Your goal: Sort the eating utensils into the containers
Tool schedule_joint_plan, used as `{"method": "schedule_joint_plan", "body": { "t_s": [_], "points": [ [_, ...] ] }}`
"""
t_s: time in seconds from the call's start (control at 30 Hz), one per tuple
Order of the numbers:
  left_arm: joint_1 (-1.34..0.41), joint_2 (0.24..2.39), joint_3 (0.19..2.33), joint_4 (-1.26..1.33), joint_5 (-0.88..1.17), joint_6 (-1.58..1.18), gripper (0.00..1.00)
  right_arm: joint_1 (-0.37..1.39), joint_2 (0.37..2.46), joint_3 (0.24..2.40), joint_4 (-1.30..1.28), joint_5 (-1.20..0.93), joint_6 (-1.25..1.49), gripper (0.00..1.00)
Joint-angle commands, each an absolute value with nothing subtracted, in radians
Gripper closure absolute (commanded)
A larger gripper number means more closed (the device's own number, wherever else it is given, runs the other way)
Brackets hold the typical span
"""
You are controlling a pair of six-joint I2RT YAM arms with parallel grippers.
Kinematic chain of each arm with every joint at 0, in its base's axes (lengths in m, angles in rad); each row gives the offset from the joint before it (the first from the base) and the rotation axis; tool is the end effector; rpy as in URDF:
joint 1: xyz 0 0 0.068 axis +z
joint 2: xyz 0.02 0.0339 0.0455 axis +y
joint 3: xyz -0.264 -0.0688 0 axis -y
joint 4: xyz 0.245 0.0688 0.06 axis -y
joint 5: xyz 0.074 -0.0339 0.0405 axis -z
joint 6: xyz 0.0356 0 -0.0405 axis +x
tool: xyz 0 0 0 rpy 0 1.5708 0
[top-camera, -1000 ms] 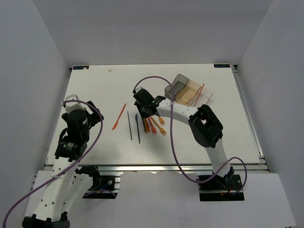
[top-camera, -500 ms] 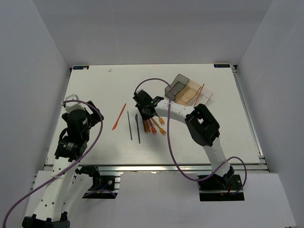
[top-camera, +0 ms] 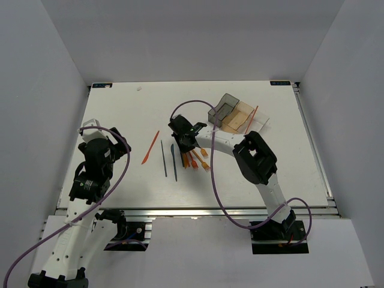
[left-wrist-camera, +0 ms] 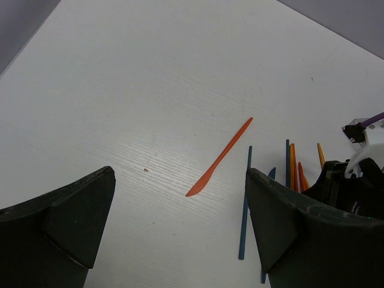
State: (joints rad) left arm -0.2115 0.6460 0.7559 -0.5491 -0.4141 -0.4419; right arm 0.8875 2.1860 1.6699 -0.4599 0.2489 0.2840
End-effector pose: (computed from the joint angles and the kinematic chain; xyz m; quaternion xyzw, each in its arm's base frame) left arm 0.1424 -0.0159 0.3136 -0.2044 0.8080 -0.0040 0.5526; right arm 0.3072 0.3635 0.1705 -0.2472 0.9167 0.0618 0.3079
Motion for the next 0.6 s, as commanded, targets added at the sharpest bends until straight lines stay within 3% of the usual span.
{"method": "schedule_joint_plan", "body": {
  "t_s": [0.0,0.2,0.33,0.57],
  "points": [
    [-0.215,0.638,0.758,-0.548,-0.408,-0.437,0.02,0.888,2.206,1.648,-0.477,0.261,0.298,0.78],
    [-0.215,0.638,0.758,-0.548,-0.410,-0.437,0.02,0.890,2.237,1.637,-0.488,0.242,0.310,0.79],
    [-0.215,0.637,0.758,-0.548,-0.408,-0.437,0.02,0.888,2.240,1.632,-0.491,0.247,0.324,0.99],
    [-0.215,0.640,0.758,-0.548,-0.408,-0.436,0.02,0.888,2.135,1.608,-0.451,0.264,0.403,1.00]
  ]
}}
